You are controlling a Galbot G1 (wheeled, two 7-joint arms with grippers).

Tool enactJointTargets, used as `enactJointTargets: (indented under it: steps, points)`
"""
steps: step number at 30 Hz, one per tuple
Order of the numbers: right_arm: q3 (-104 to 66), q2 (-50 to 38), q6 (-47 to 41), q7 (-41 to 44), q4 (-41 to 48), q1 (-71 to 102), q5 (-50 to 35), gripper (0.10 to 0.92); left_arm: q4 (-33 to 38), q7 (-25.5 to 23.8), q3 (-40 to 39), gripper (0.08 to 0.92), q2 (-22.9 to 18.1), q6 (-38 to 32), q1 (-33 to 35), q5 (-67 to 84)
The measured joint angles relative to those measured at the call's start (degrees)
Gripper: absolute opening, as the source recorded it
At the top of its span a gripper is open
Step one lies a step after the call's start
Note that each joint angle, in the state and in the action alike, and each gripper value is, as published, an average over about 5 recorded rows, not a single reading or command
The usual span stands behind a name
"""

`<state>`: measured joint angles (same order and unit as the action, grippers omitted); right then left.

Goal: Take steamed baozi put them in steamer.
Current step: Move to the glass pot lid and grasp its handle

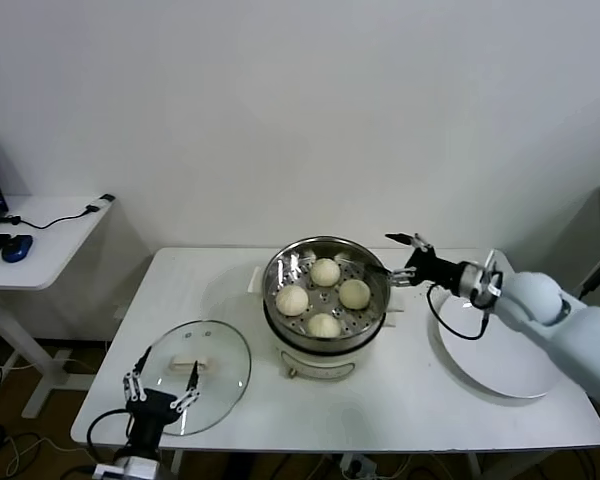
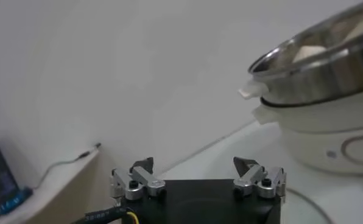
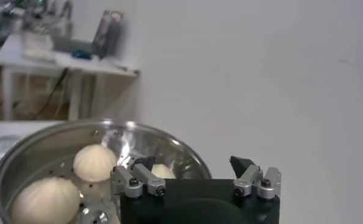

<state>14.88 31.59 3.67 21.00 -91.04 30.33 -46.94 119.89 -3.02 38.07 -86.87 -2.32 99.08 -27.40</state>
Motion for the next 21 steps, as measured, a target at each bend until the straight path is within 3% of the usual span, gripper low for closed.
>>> enactJointTargets:
  steps: [11, 21]
  points:
    - [-32.94, 9.82, -1.33, -3.93, -3.65, 29.85, 4.38, 0.823, -1.60, 2.01, 3.33, 0.823, 1.73, -4.71, -0.24, -31.05]
    - [-44.93, 15.97, -1.25, -5.58, -4.00, 40.77, 8.04, 0.823, -8.31, 5.20, 2.72, 0.823, 2.25, -5.71, -3.36, -55.16]
